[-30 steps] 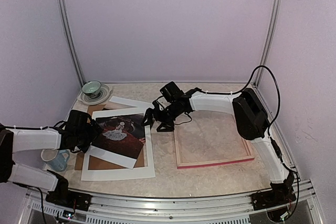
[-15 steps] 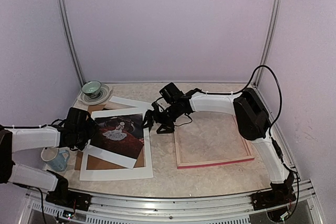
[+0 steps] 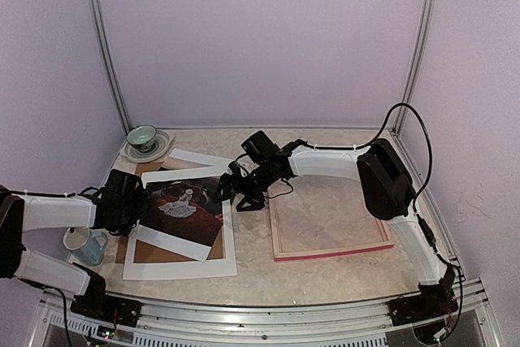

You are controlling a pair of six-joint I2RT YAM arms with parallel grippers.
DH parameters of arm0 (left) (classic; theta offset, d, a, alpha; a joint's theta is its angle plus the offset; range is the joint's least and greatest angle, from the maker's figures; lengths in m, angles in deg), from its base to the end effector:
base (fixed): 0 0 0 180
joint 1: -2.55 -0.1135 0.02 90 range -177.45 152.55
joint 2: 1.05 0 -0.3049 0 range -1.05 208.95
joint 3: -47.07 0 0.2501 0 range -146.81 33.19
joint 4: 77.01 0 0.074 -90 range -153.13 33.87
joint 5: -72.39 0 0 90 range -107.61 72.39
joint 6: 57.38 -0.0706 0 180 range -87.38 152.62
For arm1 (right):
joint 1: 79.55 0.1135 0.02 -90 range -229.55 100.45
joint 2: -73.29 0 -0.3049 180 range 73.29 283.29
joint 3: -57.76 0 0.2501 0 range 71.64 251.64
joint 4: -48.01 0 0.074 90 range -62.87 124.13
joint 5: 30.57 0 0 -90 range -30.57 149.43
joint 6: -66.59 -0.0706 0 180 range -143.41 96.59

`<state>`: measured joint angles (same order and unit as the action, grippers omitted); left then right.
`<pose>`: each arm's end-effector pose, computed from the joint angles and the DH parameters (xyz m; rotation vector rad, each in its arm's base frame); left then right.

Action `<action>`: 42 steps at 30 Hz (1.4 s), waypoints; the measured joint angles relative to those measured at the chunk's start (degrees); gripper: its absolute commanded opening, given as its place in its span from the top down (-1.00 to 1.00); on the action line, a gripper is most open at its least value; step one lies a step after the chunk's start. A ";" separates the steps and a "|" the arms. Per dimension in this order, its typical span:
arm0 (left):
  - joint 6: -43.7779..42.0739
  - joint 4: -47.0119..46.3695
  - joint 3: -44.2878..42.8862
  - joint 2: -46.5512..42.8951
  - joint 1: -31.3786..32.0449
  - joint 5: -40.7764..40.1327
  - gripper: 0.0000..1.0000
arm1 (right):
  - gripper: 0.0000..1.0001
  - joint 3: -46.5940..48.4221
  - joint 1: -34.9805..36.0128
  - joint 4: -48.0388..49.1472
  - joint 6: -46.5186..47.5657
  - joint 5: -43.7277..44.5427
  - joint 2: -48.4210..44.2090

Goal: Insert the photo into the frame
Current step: Pick up the mat board from the photo.

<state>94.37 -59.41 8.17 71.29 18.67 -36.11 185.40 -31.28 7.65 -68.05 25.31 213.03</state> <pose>0.2222 -0.0409 0.1566 -1.0619 2.1665 -0.2303 0.3551 0.4577 0.1531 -0.3839 2.8139 1.2930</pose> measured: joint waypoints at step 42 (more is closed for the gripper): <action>0.15 -3.08 1.31 -0.07 0.04 0.04 -0.97 | -0.98 -13.20 -1.66 21.24 -11.63 -18.27 -1.64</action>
<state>94.53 -62.49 9.48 71.22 18.71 -36.06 172.19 -32.94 28.90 -79.68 7.03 211.39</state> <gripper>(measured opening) 0.986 0.991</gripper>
